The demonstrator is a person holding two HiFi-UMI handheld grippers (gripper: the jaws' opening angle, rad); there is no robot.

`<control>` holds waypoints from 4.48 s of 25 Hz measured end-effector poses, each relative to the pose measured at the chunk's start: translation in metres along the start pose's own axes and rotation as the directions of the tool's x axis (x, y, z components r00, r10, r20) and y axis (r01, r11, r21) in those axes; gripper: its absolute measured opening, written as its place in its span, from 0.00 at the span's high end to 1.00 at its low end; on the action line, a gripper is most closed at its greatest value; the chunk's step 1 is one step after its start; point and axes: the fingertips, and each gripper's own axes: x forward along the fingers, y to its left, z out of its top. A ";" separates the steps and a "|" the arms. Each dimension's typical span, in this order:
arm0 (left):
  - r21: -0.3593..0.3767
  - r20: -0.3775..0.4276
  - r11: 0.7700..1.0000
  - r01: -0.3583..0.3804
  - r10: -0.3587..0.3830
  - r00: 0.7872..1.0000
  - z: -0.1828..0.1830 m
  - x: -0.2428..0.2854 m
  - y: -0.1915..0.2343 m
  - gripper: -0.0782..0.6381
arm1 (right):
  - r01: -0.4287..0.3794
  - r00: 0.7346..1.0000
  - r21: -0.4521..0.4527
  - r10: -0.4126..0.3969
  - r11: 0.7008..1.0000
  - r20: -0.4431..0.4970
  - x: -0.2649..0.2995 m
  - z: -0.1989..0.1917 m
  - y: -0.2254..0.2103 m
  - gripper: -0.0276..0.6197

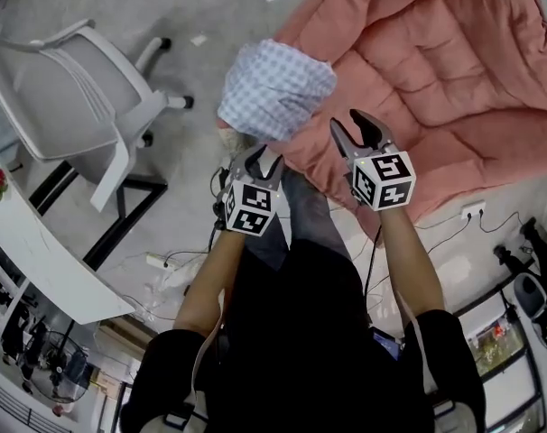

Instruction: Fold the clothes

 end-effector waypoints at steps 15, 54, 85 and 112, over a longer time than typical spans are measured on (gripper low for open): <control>-0.155 0.104 0.987 0.037 -0.021 0.994 -0.051 0.076 -0.006 0.56 | 0.018 0.999 0.048 -0.016 0.999 -0.040 -0.011 -0.077 0.024 0.68; -0.246 0.408 0.884 0.398 -0.278 0.869 0.026 0.014 -0.060 0.82 | -0.163 0.986 0.493 0.126 0.855 0.108 -0.004 -0.096 -0.002 0.65; -0.177 0.325 0.886 0.429 -0.359 0.875 0.040 -0.016 -0.067 0.82 | -0.747 0.639 0.643 0.088 -0.169 0.764 0.058 -0.066 -0.035 0.69; -0.170 0.227 0.907 0.386 -0.345 0.910 0.017 -0.011 -0.066 0.83 | -0.351 0.901 0.714 0.009 0.606 0.434 -0.010 -0.038 -0.037 0.93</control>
